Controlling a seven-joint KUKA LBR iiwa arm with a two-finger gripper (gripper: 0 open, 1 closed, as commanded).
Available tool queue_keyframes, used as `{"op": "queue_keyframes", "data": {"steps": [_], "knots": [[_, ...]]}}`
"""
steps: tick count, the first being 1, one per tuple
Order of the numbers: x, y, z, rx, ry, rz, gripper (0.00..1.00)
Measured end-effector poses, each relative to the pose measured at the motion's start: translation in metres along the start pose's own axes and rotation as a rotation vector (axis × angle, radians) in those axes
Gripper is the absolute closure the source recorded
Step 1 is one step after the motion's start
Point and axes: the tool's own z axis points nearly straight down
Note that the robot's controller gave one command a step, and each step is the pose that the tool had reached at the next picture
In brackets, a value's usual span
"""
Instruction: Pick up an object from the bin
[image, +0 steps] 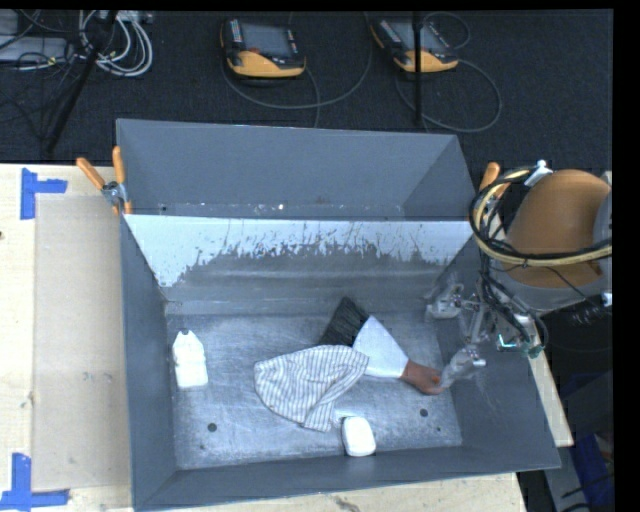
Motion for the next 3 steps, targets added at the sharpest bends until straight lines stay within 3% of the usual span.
{"op": "queue_keyframes", "data": {"steps": [1, 2, 3], "knots": [[-0.002, 0.000, -0.004, 0.002, -0.007, -0.003, 0.00], [0.016, -0.004, 0.063, 0.000, 0.012, -0.073, 1.00], [0.016, -0.004, 0.063, 0.000, 0.012, -0.073, 1.00]]}}
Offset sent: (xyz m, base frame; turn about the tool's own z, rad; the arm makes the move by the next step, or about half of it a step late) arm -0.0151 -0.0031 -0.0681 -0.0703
